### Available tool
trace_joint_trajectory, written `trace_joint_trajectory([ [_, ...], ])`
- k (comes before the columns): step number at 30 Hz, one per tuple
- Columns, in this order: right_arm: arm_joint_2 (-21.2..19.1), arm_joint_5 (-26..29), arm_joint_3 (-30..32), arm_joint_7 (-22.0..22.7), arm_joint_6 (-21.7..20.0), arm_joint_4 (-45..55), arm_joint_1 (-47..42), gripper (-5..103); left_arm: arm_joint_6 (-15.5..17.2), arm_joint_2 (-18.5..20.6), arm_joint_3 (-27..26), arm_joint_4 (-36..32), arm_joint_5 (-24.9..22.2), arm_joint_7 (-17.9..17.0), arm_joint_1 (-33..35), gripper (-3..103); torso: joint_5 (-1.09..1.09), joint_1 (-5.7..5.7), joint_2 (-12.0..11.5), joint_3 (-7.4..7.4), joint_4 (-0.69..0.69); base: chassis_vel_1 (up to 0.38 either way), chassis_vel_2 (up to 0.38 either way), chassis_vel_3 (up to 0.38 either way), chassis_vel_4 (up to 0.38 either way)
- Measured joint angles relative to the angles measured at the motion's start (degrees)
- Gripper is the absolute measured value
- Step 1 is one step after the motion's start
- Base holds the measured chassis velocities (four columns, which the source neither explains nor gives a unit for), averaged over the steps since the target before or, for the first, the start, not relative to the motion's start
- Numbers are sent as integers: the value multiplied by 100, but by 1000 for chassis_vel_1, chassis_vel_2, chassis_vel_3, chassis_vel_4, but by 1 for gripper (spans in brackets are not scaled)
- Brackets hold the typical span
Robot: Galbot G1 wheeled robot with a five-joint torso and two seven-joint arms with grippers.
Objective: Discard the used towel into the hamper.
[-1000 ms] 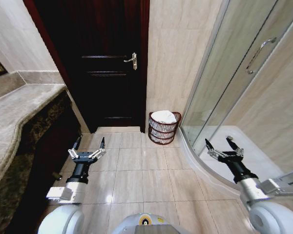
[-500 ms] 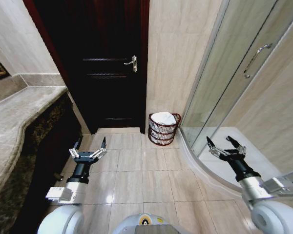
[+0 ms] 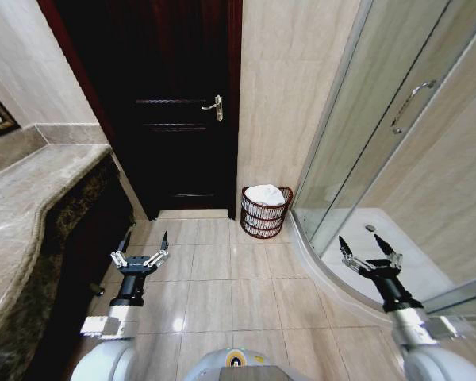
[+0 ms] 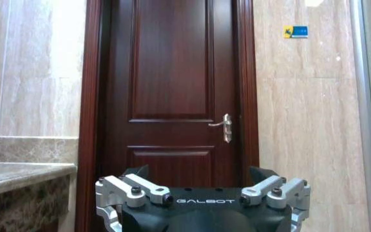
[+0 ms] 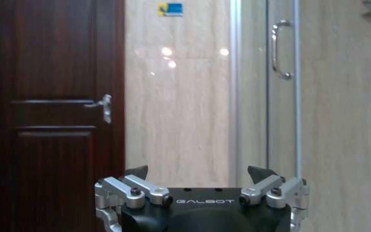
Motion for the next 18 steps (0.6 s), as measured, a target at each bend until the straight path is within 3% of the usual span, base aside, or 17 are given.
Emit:
trace_joint_trajectory([
  [5,207,-309,-196,469,-354,258,-48,100,-7,32,13,62,-37,33,-18,100,0,45,96,51,0,0,0,0,0],
  [7,334,-416,-368,793,-686,520,-74,100,-10,45,53,113,-50,59,-38,100,0,85,183,98,0,0,0,0,0],
  [9,355,-394,-405,784,-723,589,-88,100,-10,49,62,122,-56,66,-47,100,0,97,208,112,1,0,0,0,0],
  [10,397,-163,-447,308,-766,719,-136,100,-3,58,90,132,-94,81,-85,100,0,142,304,163,1,0,0,0,0],
  [11,406,-111,-487,214,-781,733,-149,100,5,58,96,132,-115,82,-91,100,0,159,339,180,1,0,0,0,0],
  [18,517,-66,-807,65,-975,671,-85,100,17,60,121,142,-217,96,-114,100,1,242,504,261,1,0,0,0,0],
])
